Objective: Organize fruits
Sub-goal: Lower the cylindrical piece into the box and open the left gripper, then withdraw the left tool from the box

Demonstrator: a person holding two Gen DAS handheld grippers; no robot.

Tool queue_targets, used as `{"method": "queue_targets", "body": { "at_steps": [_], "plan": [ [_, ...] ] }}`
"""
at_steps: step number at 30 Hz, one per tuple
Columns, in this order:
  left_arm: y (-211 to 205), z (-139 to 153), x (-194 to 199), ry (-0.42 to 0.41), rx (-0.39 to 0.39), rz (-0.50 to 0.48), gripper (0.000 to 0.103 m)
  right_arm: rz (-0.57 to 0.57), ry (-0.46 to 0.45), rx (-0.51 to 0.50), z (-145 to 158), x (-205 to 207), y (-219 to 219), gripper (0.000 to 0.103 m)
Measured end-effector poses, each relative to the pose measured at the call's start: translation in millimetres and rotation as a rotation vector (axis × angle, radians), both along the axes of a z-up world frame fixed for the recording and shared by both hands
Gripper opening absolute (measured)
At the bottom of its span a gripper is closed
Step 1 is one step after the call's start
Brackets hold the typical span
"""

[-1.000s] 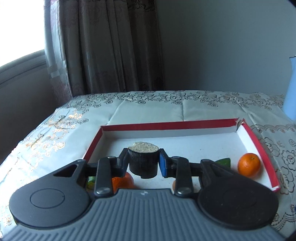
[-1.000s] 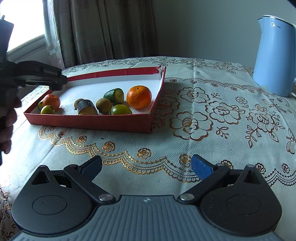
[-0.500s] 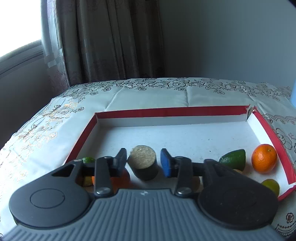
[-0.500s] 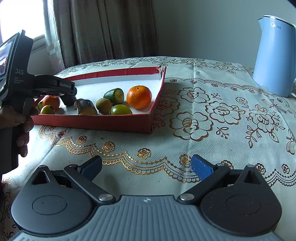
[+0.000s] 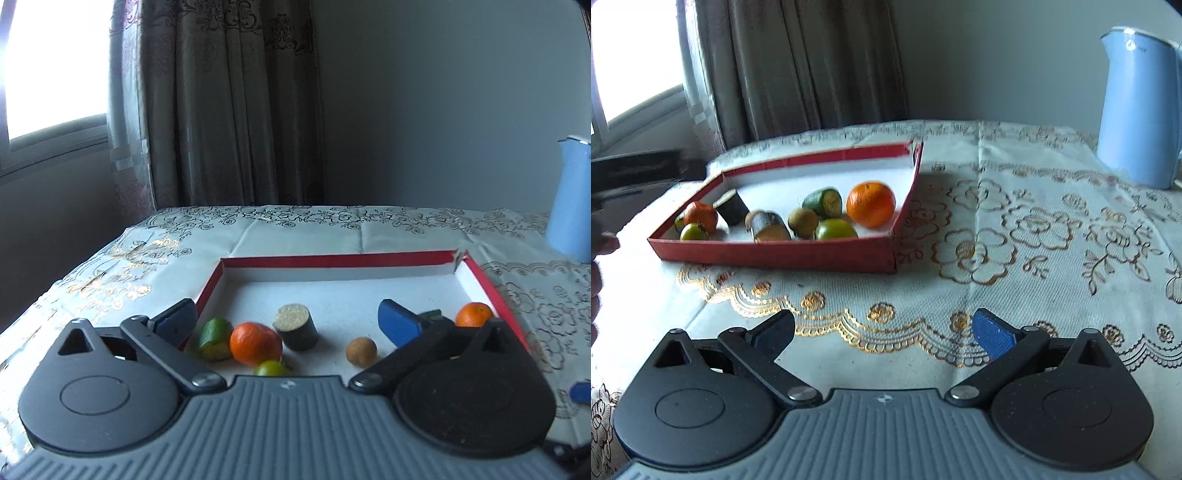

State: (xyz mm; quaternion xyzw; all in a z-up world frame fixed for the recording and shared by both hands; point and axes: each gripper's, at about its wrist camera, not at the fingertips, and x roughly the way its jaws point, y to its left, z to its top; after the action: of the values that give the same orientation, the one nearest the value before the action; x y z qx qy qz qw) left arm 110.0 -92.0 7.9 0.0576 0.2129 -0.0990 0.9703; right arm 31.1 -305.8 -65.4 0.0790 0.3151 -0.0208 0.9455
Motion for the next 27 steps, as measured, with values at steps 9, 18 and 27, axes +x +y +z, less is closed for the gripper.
{"method": "queue_targets", "body": {
  "at_steps": [9,18,27],
  "plan": [
    [28,19,-59,-0.012,0.030,0.057,0.103,0.005,-0.112,-0.008,15,-16,7,0.103],
    [55,26,-84,0.018,-0.019,0.064,0.103,0.009,-0.159,0.045,29,-30,24,0.103],
    [68,28,-102,-0.021,0.003,0.102,0.103,0.074,-0.186,0.031,43,-40,61,0.103]
  ]
}}
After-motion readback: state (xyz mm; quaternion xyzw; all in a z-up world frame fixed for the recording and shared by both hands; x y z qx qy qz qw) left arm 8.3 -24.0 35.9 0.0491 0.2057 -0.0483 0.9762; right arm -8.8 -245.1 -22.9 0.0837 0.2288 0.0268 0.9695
